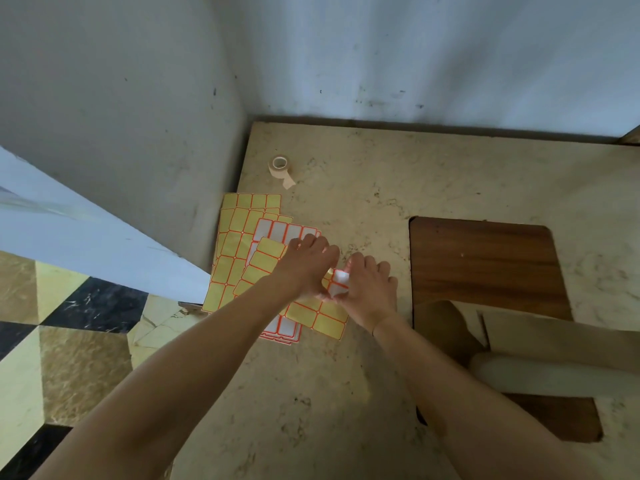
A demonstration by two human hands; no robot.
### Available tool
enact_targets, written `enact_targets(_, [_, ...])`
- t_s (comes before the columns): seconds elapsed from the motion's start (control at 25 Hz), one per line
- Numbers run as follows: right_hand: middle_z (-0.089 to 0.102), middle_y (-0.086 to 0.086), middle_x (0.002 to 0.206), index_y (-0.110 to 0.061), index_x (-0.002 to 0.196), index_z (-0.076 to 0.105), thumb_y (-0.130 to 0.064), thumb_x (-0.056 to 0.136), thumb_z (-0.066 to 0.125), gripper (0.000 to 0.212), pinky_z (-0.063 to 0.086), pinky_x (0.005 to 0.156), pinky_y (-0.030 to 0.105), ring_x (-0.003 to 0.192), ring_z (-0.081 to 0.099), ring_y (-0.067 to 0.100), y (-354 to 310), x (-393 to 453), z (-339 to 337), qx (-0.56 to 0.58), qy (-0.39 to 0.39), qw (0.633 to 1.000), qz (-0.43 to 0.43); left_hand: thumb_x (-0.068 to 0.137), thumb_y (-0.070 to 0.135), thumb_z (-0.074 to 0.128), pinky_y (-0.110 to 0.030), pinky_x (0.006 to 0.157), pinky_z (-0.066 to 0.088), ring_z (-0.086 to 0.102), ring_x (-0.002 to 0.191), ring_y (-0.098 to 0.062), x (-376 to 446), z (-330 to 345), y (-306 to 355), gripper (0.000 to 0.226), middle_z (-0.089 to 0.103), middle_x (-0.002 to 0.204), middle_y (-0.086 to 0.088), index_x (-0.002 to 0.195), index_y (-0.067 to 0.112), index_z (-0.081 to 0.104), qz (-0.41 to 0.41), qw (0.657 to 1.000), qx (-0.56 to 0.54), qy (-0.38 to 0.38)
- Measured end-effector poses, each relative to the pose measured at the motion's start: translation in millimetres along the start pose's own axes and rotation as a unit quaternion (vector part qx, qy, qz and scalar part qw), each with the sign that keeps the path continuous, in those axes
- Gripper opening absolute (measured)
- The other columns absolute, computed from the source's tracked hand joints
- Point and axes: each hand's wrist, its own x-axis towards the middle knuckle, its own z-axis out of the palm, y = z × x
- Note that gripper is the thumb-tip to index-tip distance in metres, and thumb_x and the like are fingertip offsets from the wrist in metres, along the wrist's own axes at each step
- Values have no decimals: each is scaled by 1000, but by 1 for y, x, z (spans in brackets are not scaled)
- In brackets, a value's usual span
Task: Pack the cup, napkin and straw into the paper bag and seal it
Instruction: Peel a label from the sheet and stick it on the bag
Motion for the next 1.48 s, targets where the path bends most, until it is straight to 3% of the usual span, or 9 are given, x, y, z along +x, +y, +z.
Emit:
enact_targets(0.16, [64, -2, 100, -27, 107, 43, -25, 78, 68, 39, 47, 76, 37, 95, 59, 24, 5, -9, -5, 104, -36, 994, 13, 84, 32, 71, -46, 108, 25, 54, 110, -24, -9, -8, -3, 35, 64, 112, 2, 109, 24, 48, 19, 999, -42, 13])
enact_targets(0.32, [66, 0, 100, -22, 114, 56, -10, 77, 73, 42, 49, 71, 24, 89, 63, 18, 6, -26, -28, 359, -38, 930, 65, 92, 21, 63, -39, 93, 49, 63, 97, -21, -32, -30, -17, 13, 67, 103, 3, 103, 25, 57, 4, 969, -245, 21])
enact_targets(0.48, [69, 4, 112, -14, 118, 60, -12, 80, 71, 40, 56, 88, 42, 98, 67, 21, 2, -51, -53, 452, -69, 888, 54, 98, 18, 52, -26, 71, 48, 59, 90, -15, -68, -55, -16, 17, 59, 101, 5, 113, 26, 56, -28, 924, -369, 98])
enact_targets(0.64, [73, 7, 101, -10, 112, 68, -12, 88, 64, 25, 56, 80, 31, 93, 69, 21, -6, -81, -89, 501, -62, 862, 43, 99, 18, 49, -35, 69, 57, 64, 89, -18, -111, -56, -9, 24, 59, 105, -1, 114, 36, 50, -42, 873, -457, 164])
enact_targets(0.76, [73, 10, 99, -10, 109, 69, -14, 92, 59, 20, 57, 73, 25, 91, 69, 22, -12, -103, -108, 529, -62, 846, 29, 100, 15, 47, -34, 66, 61, 66, 88, -17, -139, -56, 2, 24, 58, 108, 0, 116, 34, 49, -24, 868, -455, 198])
enact_targets(1.0, [75, 2, 91, -21, 96, 71, -18, 91, 61, 11, 58, 81, 32, 86, 72, 20, -12, -138, -125, 513, -79, 855, -12, 101, 17, 46, -25, 70, 57, 60, 98, -14, -174, -63, 21, 22, 55, 111, 11, 108, 37, 53, -14, 894, -394, 211])
enact_targets(1.2, [77, 6, 85, -14, 92, 71, -15, 88, 66, 6, 60, 77, 32, 79, 74, 20, -2, -154, -126, 494, -75, 866, -36, 84, 27, 72, -30, 86, 45, 48, 106, -11, -177, -59, 46, 13, 54, 115, 5, 94, 30, 65, -10, 915, -233, 330])
enact_targets(1.36, [76, 10, 79, -10, 87, 71, -13, 83, 72, 5, 53, 65, 33, 72, 71, 22, 3, -159, -125, 497, -56, 864, -57, 83, 33, 73, -30, 71, 51, 56, 84, -3, -179, -65, 77, 10, 64, 94, 14, 92, 31, 68, 17, 892, -315, 323])
enact_targets(1.48, [76, 10, 83, -11, 87, 74, -10, 83, 71, 4, 55, 71, 35, 76, 70, 25, 7, -160, -130, 510, -68, 855, -71, 83, 35, 72, -26, 70, 51, 59, 81, 0, -179, -70, 83, 11, 64, 89, 21, 93, 29, 70, 14, 886, -343, 312])
